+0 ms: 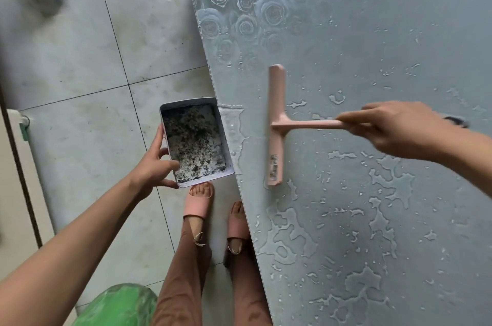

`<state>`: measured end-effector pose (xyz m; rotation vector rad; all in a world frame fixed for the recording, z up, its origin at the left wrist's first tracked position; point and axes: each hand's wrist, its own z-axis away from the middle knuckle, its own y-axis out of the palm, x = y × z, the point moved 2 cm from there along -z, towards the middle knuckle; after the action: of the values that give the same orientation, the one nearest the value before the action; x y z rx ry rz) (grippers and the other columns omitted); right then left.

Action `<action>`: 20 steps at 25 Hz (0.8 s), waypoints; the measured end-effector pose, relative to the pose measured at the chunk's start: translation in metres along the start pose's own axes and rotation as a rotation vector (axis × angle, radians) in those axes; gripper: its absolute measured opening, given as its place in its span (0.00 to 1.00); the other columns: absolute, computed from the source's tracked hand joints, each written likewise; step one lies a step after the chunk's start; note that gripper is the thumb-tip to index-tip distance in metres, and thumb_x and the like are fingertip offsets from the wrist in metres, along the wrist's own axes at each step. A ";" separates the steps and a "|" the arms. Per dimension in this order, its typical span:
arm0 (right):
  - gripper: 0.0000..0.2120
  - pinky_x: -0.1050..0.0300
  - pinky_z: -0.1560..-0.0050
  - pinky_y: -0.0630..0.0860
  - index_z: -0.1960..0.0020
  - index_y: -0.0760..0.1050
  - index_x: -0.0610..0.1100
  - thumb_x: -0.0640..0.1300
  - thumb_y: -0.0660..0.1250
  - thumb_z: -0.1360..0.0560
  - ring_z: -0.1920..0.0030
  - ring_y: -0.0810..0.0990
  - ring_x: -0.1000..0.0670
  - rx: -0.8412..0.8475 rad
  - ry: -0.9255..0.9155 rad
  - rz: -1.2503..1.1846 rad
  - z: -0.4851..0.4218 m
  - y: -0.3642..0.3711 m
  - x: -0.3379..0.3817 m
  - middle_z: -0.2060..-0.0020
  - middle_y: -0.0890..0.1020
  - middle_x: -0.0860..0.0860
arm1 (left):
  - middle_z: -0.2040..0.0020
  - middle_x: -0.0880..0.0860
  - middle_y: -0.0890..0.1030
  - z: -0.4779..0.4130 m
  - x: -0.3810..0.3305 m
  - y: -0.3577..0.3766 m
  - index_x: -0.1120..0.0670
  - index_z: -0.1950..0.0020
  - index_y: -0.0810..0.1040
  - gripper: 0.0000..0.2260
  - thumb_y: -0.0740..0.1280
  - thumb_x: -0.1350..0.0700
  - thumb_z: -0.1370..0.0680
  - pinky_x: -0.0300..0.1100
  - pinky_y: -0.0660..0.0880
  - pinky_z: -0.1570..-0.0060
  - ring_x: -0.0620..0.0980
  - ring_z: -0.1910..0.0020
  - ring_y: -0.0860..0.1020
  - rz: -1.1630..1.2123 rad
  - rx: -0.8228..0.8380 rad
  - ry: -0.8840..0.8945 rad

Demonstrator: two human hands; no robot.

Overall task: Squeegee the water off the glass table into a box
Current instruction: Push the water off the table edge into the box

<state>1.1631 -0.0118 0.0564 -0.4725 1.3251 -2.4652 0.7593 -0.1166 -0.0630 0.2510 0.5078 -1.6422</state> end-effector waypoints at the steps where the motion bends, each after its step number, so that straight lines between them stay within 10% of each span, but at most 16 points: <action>1: 0.16 0.55 0.64 0.70 0.38 0.72 0.64 0.58 0.57 0.24 0.50 0.80 0.46 0.030 0.025 0.046 0.007 -0.001 -0.003 0.54 0.80 0.55 | 0.32 0.53 0.68 0.000 0.000 0.000 0.28 0.28 0.48 0.47 0.59 0.75 0.27 0.56 0.81 0.64 0.56 0.41 0.76 -0.001 0.006 -0.003; 20: 0.12 0.54 0.64 0.64 0.39 0.73 0.58 0.52 0.56 0.20 0.51 0.78 0.41 -0.038 -0.062 -0.020 -0.066 0.007 0.106 0.55 0.78 0.49 | 0.38 0.50 0.69 -0.002 0.004 0.001 0.30 0.26 0.47 0.46 0.61 0.73 0.27 0.54 0.82 0.65 0.51 0.48 0.78 0.031 0.008 0.020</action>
<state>1.0405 -0.0101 0.0314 -0.5690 1.3513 -2.4249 0.7591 -0.1193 -0.0662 0.2807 0.5101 -1.6137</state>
